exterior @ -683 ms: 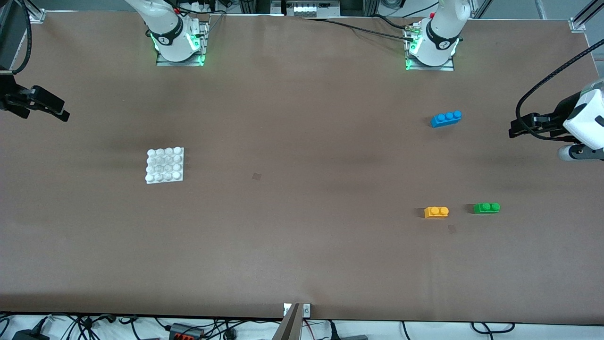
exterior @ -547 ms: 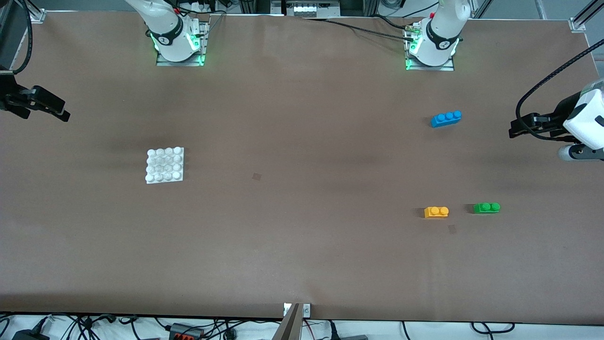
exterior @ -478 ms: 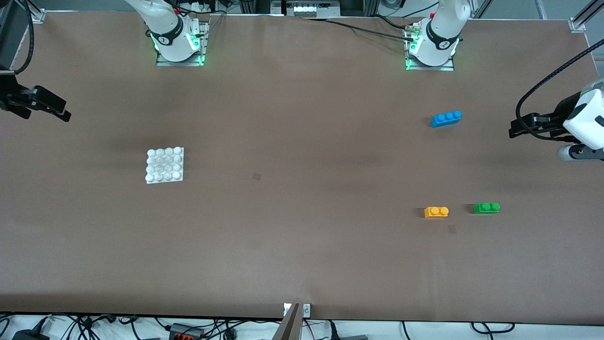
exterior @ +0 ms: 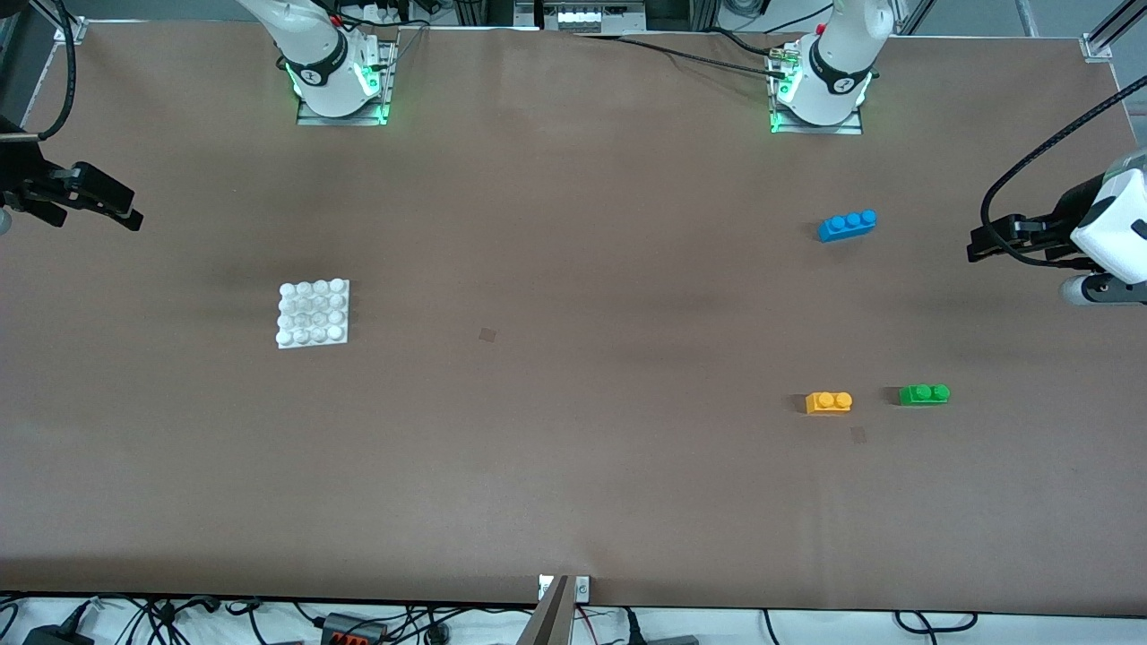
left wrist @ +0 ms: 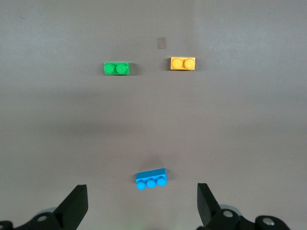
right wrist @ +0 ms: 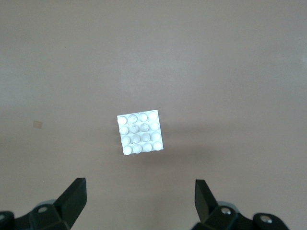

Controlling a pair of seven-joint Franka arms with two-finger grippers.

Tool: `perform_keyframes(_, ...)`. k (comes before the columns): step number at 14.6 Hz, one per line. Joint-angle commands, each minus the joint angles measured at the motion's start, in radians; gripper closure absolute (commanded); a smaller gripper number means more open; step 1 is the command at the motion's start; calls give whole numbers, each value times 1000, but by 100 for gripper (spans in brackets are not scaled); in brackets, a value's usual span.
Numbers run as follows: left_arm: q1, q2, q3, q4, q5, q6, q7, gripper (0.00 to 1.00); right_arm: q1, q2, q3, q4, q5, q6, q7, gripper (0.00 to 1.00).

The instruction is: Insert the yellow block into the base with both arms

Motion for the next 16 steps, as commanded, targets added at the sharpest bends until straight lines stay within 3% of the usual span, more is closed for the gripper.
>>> perform_keyframes(1, -2, -19, 9, -11, -27, -4, 22, 0, 1, 7, 4, 19, 7, -11, -4, 0)
perform_keyframes(8, -1, -19, 9, -11, -27, -4, 22, 0, 4, 57, 2, 22, 13, -162, -10, 0)
perform_keyframes(16, -1, -19, 11, -9, -27, -4, 23, 0, 4, 89, 4, 31, 18, -170, -5, 0)
